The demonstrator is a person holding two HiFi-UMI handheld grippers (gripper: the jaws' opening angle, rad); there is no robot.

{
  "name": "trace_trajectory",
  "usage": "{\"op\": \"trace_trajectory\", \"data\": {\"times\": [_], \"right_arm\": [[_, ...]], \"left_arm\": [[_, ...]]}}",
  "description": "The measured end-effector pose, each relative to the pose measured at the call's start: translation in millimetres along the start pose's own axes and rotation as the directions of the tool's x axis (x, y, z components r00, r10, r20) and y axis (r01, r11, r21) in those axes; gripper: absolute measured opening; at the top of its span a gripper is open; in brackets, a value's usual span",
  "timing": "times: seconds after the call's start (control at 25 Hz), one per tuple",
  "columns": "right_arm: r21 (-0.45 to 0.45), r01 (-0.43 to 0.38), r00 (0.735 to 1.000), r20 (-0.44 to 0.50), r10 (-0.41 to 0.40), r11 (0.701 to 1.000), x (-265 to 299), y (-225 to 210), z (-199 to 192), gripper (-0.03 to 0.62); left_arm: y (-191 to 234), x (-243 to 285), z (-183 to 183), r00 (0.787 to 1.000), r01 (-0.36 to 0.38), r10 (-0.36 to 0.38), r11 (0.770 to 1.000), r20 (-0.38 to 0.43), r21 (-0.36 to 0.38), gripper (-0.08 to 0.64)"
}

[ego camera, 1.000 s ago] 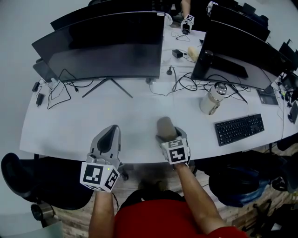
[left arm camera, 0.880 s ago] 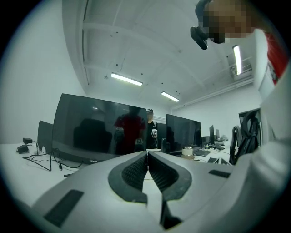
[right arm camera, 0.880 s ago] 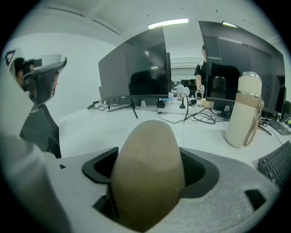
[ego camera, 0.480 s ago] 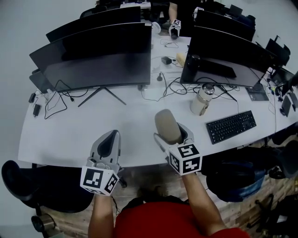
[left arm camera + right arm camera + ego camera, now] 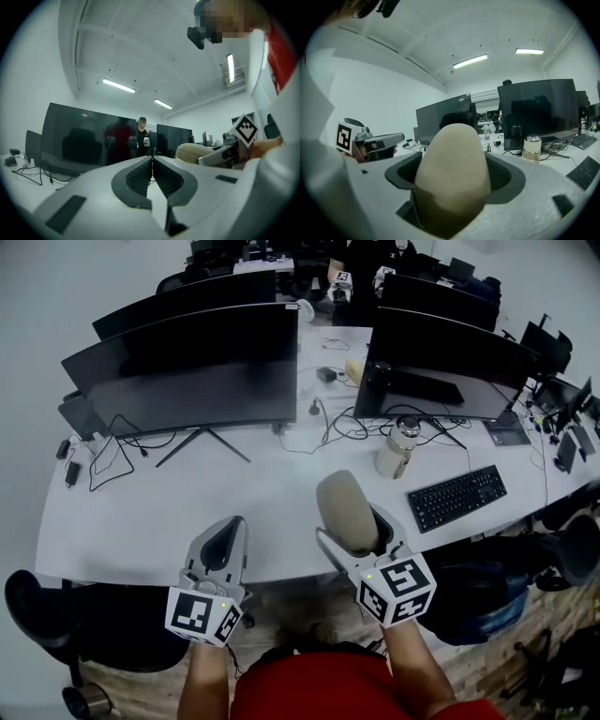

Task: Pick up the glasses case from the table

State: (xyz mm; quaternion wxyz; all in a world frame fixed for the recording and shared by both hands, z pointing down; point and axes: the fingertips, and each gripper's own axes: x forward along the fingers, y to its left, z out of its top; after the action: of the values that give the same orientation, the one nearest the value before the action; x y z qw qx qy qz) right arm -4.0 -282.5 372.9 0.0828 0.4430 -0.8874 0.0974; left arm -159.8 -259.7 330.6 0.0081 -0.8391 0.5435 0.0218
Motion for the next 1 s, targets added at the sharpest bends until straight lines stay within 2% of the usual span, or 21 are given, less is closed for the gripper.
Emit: {"op": "trace_trajectory", "data": {"times": [1.0], "right_arm": [[-0.039, 0.036, 0.999, -0.005, -0.036, 0.999, -5.0, 1.0, -2.8, 0.394]], "left_arm": [[-6.3, 2.2, 3.1, 1.000, 0.023, -0.022, 1.000, 0.022, -0.020, 0.011]]}}
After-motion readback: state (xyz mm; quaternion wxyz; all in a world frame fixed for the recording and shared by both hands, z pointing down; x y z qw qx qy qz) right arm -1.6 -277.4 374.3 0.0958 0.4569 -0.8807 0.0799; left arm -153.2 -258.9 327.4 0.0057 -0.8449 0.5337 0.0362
